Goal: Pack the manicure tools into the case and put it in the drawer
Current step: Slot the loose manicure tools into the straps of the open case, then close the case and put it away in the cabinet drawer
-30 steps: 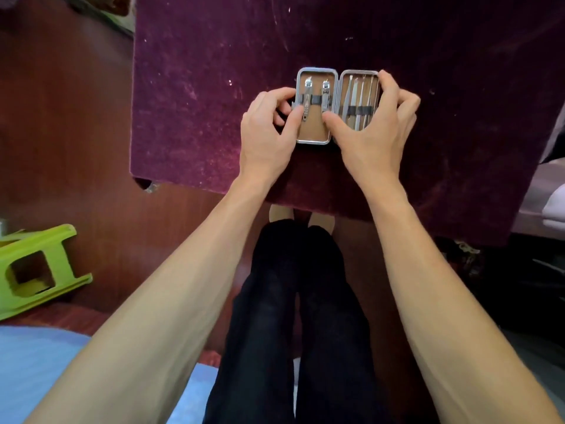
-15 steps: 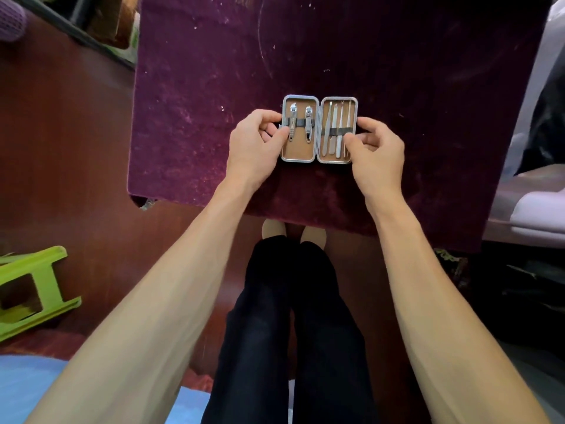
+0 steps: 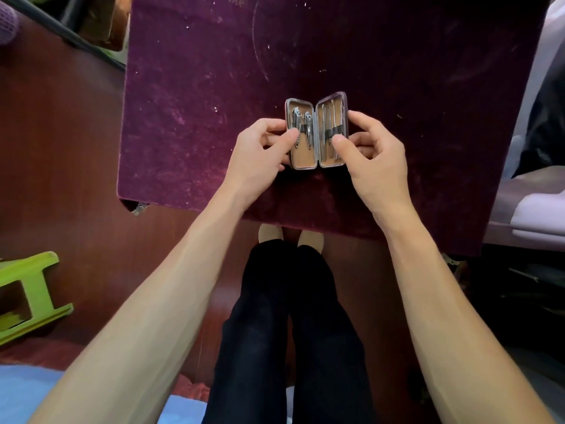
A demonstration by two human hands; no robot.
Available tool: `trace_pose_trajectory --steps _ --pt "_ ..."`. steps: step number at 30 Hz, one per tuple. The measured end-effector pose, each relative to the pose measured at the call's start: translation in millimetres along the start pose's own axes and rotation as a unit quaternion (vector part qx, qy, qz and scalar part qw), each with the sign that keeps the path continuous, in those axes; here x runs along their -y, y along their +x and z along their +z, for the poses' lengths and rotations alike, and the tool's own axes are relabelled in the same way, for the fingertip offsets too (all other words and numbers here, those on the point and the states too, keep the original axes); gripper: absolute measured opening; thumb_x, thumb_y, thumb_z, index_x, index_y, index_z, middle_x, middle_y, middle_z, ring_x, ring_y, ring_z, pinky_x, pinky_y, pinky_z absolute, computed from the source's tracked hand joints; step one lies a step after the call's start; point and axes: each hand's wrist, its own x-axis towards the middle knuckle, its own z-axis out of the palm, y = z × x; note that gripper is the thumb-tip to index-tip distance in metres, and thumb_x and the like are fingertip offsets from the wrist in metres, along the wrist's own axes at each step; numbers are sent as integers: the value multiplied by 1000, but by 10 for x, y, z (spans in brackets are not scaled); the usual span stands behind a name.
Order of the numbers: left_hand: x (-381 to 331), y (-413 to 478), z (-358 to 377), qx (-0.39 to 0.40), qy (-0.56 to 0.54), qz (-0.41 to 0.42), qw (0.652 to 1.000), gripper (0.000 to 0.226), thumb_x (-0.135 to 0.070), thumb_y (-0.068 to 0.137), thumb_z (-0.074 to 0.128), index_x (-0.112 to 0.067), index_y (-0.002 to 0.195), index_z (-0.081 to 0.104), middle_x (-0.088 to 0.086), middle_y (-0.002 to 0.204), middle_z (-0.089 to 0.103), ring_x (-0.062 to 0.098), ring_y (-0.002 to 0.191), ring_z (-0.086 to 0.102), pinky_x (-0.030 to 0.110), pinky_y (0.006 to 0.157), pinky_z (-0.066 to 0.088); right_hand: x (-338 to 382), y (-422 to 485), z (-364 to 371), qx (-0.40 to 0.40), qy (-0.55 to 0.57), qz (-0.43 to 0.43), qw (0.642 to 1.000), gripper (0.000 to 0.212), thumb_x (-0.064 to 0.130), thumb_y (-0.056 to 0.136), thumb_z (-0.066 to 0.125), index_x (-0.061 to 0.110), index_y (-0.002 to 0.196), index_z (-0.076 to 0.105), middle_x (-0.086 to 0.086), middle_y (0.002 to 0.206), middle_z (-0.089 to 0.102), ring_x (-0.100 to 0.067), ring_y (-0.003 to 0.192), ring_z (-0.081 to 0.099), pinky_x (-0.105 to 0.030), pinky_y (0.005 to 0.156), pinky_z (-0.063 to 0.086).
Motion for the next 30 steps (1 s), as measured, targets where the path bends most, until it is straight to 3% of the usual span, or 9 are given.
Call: trace_pose_trajectory --steps 2,5,8,15,18,20,23,26,30 --pt "-27 -39 43 -2 -10 3 1000 21 -36 100 64 -25 118 65 -14 84 77 4 74 75 21 67 60 44 -50 23 6 -25 -20 999 52 37 95 74 28 145 63 8 102 72 1 81 66 -20 84 58" --pt "-70 -79 80 2 -18 6 1000 26 -35 101 63 -20 122 66 -5 95 78 9 78 78 23 69 62 93 -117 78 20 -61 -21 998 60 47 90 78 31 146 62 6 116 69 -9 98 69 -25 89 58" --pt "-98 -93 108 1 -6 15 1000 25 -35 101 63 -20 121 68 -2 102 76 11 91 76 23 71 62 136 -186 176 29 -142 -38 989 68 58 87 78 29 146 62 7 120 67 -10 100 67 -27 85 57" --pt "-108 -191 101 26 57 0 998 17 -23 100 63 -22 116 70 -4 97 76 6 82 75 25 74 57 329 -288 265 -30 -253 -38 966 31 39 94 68 23 120 75 4 97 77 -17 86 71 -38 79 59" --pt "-189 -281 47 27 134 -21 990 37 -29 96 68 -27 132 59 -4 112 70 13 95 71 37 90 59 409 -279 120 -25 -253 -3 967 30 34 92 64 24 117 77 7 90 72 -20 84 70 -32 73 48" --pt "-274 -425 -45 40 165 -25 985 57 -31 95 71 -29 146 47 0 129 64 11 97 66 36 94 57 463 -350 -8 -1 -249 12 968 34 34 92 64 23 121 76 7 92 72 -15 81 65 -27 72 44" --pt "-469 -654 -207 73 190 14 979 76 -28 94 74 -29 158 33 6 150 52 15 112 63 32 101 51 651 -573 -214 42 -247 -1 968 34 33 93 66 23 124 76 1 101 78 -17 86 67 -31 74 50" --pt "-751 -958 -351 100 201 80 971 66 -25 94 74 -30 153 44 0 145 58 14 115 62 36 110 50 922 -908 -479 78 -253 -64 962 31 27 96 67 21 125 76 1 106 80 -22 95 71 -41 85 57" --pt "-998 -1358 -540 112 210 135 962 36 -26 92 74 -30 127 65 -9 117 74 12 108 69 38 105 53 1121 -1280 -736 94 -252 -124 955 32 19 98 69 21 129 75 0 111 78 -22 95 66 -42 87 56"
